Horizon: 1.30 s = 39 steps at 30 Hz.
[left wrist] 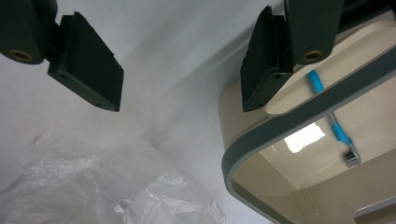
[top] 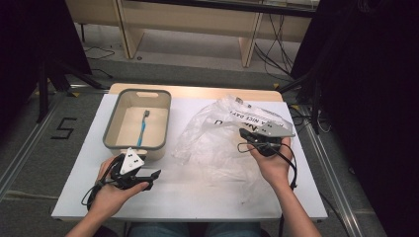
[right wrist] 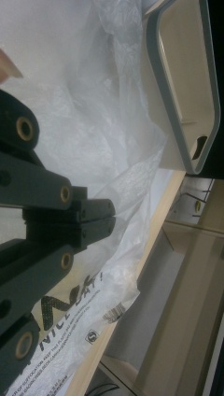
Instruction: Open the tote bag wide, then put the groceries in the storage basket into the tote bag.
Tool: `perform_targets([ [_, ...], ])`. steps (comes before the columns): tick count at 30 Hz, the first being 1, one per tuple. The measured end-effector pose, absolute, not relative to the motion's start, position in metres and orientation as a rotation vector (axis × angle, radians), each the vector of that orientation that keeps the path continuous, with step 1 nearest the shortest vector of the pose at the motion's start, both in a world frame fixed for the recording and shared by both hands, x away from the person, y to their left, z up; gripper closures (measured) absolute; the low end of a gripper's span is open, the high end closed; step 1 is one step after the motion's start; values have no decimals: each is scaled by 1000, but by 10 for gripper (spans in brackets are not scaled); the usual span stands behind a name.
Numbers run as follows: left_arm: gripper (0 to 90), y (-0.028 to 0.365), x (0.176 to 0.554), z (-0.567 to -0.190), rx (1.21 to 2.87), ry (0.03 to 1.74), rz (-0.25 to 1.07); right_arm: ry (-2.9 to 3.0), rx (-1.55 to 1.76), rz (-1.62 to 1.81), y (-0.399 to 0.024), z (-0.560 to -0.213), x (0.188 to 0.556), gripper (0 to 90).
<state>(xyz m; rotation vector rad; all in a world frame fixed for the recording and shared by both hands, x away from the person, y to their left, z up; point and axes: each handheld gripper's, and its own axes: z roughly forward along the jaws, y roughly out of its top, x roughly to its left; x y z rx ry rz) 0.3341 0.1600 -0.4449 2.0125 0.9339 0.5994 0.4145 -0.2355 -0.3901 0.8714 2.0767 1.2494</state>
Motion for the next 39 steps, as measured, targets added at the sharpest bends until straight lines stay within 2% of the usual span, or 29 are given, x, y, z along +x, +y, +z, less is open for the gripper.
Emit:
perform_targets([
  [27,297,164,335,-445,1990,951,595,2076,881,1253,-234,-389,415,900],
  [39,298,167,339,-429,1968,983,596,2079,877,1261,-235,-391,413,900],
])
